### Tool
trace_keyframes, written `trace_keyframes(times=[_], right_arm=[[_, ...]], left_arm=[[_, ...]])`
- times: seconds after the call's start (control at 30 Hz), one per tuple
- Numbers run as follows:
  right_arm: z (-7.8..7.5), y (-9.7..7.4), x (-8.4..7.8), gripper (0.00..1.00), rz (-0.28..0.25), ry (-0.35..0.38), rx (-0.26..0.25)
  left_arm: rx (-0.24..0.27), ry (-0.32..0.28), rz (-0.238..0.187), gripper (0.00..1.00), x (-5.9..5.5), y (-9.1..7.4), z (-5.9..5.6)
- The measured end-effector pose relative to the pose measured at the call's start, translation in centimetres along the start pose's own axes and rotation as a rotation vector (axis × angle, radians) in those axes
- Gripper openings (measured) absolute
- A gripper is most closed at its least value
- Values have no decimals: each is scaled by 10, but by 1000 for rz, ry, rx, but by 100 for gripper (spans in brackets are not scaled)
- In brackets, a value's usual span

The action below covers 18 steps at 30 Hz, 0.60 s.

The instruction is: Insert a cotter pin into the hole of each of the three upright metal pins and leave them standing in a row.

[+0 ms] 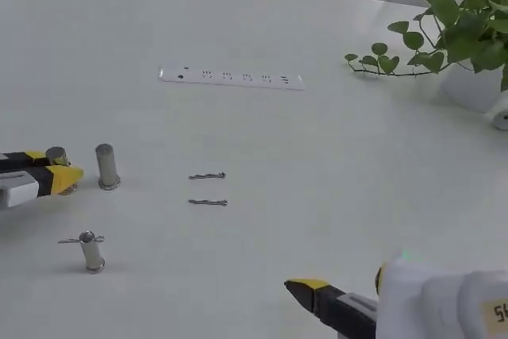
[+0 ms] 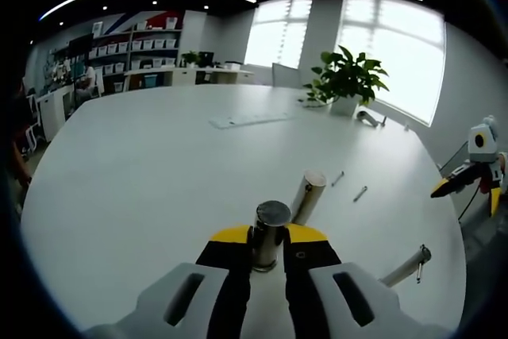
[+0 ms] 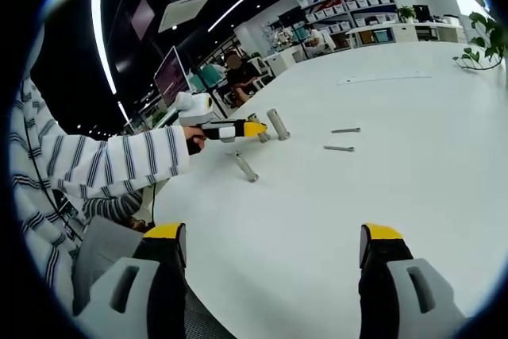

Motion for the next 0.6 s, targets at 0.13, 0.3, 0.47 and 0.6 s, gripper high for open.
trace_keyframes(times=[0.13,0.3,0.47,0.6], right_arm=[[1,1,1,89,-3,-1,4],[1,1,2,89,-6,-2,5],[1,1,2,88,-8,-7,4],[0,1,2,88,-7,-12,2]], left_arm=[[32,-134,-11,9,2,-3,6],[38,-65,8,9,0,-5,9],[38,-59,27,9,-3,-9,8],[38,-49,25,9,1,-17,4]])
Point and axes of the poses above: the centre of the closed fingertips' face, and the gripper's own axes: y roughly forward along the fingers, z roughly to its left, x roughly out of its top, the point moved 2 cm from there along -y, roughly backward along the fingers, and after that the axes turned 2 degrees about x, right-handed, at the moved point
